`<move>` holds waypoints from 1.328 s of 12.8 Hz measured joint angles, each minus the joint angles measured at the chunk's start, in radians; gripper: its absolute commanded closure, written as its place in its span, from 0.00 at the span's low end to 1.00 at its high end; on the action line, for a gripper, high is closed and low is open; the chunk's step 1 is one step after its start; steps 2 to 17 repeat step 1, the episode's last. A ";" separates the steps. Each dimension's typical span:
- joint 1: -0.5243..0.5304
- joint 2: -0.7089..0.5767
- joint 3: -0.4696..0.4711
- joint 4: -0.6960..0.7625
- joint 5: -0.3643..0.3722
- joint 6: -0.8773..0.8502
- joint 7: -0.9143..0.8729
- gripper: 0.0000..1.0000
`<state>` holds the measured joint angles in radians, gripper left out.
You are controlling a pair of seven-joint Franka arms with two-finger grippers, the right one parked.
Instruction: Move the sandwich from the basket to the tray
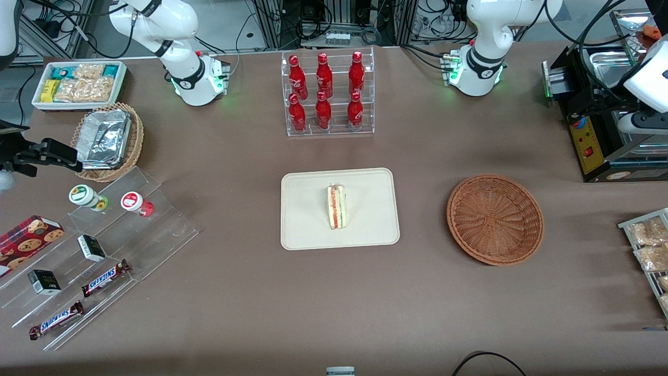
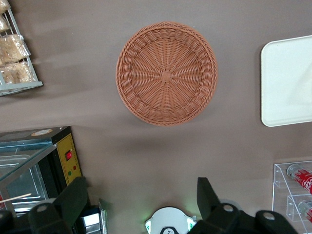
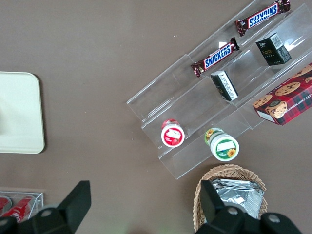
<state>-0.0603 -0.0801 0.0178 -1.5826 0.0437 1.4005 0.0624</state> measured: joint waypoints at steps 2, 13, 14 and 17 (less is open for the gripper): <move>0.000 0.004 0.001 0.004 -0.002 0.002 -0.002 0.00; 0.000 0.004 0.001 0.004 -0.002 0.002 -0.002 0.00; 0.000 0.004 0.001 0.004 -0.002 0.002 -0.002 0.00; 0.000 0.004 0.001 0.004 -0.002 0.002 -0.002 0.00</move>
